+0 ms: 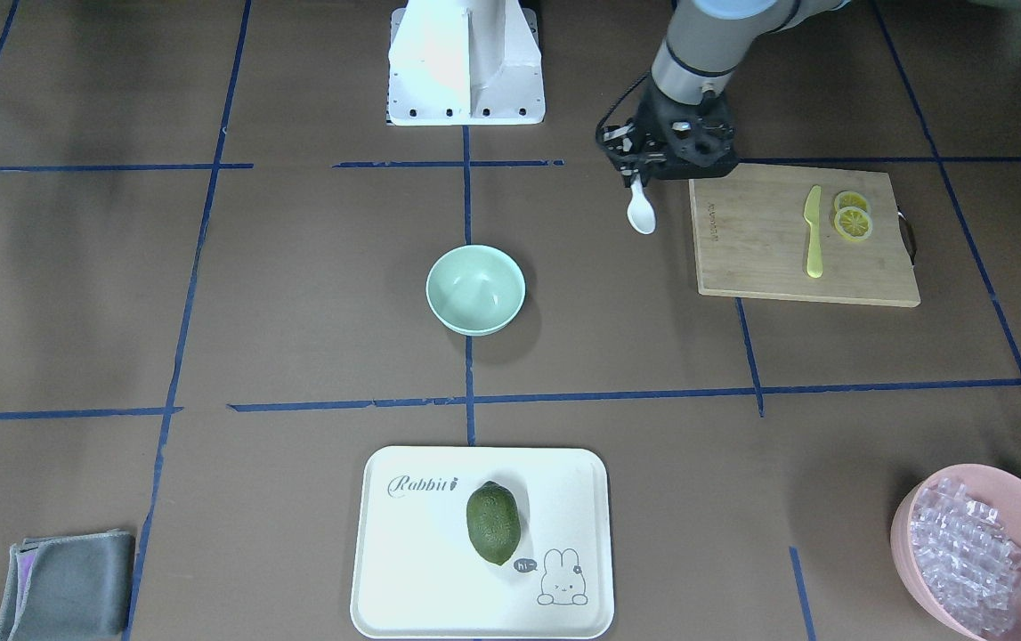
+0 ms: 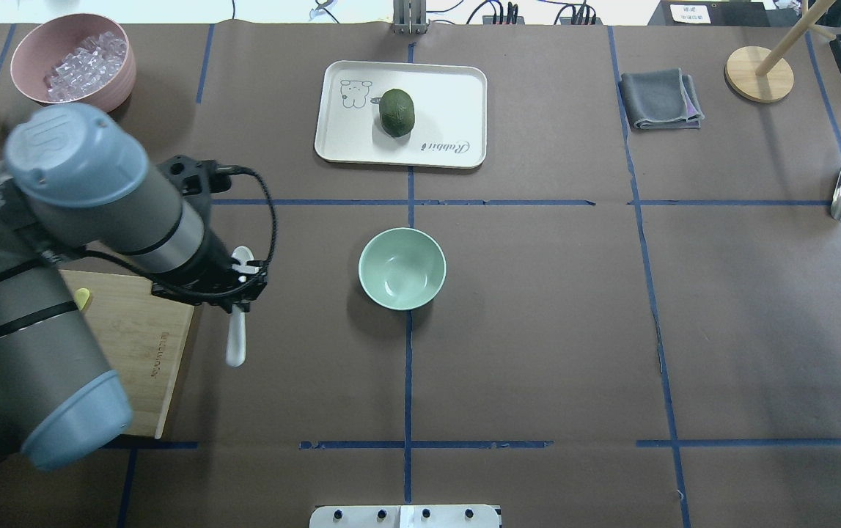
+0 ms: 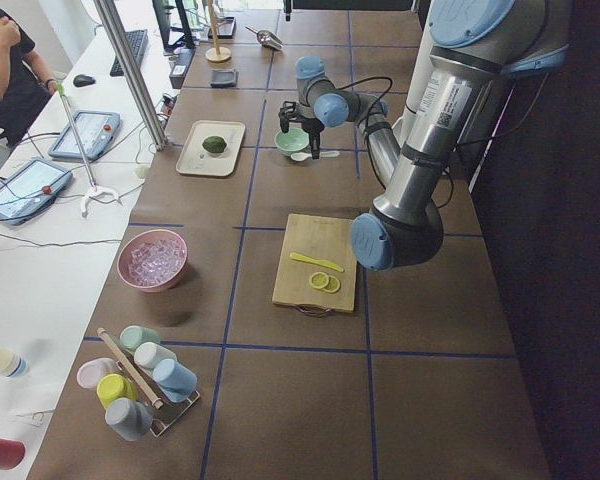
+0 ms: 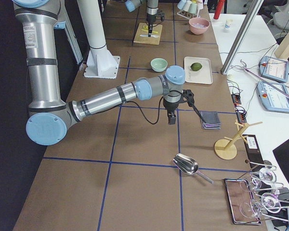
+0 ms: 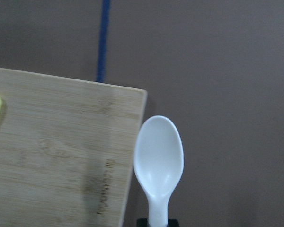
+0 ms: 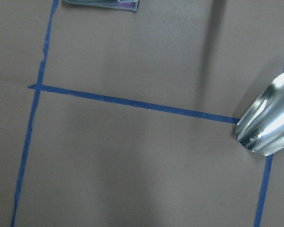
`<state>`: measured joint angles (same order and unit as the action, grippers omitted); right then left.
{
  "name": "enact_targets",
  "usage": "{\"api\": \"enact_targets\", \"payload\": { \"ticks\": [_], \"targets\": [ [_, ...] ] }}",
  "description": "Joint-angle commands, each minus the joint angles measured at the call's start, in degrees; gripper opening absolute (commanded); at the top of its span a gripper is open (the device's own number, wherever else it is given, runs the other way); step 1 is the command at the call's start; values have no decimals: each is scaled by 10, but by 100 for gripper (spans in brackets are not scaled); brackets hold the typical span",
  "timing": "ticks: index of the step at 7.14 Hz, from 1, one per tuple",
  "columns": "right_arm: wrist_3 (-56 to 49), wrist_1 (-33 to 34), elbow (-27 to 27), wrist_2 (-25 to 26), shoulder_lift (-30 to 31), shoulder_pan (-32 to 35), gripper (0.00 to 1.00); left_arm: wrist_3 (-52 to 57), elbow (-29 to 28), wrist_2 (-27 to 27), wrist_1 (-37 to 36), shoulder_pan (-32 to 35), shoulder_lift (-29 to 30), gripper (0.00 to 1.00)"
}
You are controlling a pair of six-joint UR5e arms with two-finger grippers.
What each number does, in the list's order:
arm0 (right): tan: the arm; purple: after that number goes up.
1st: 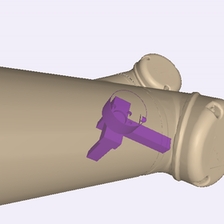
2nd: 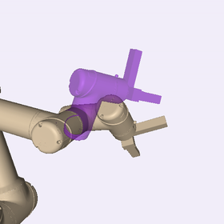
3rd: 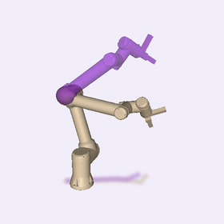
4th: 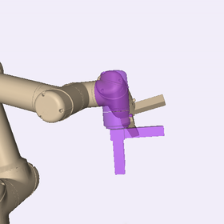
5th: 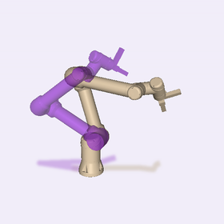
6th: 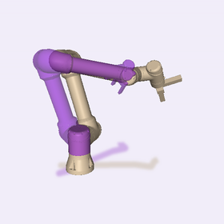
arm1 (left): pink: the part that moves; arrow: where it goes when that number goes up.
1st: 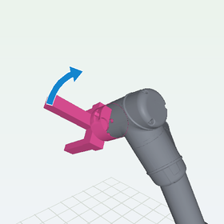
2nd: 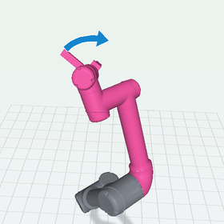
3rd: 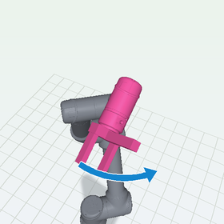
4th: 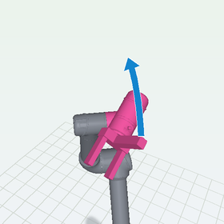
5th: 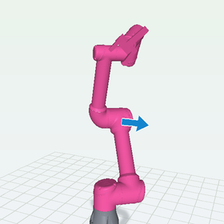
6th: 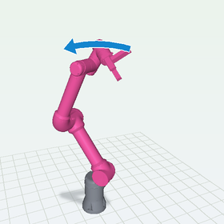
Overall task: Place spoon in bowl
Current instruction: 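Lift the white spoon with the left gripper and carry it to the bowl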
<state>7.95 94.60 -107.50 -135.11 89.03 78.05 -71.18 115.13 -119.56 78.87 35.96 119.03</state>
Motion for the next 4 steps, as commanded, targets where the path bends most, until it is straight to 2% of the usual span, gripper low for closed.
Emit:
{"api": "enact_targets", "payload": {
  "ticks": [1, 2, 4],
  "targets": [
    [-110, 1, 32, -30, 42, 64, 100, -68, -138, -1, 67, -12, 101, 0],
    [-137, 0, 43, -55, 59, 77, 100, -70, -175, -1, 118, -19, 103, 0],
    [-138, 0, 45, -56, 59, 82, 100, -92, -259, -1, 140, -22, 181, 0]
  ]
}}
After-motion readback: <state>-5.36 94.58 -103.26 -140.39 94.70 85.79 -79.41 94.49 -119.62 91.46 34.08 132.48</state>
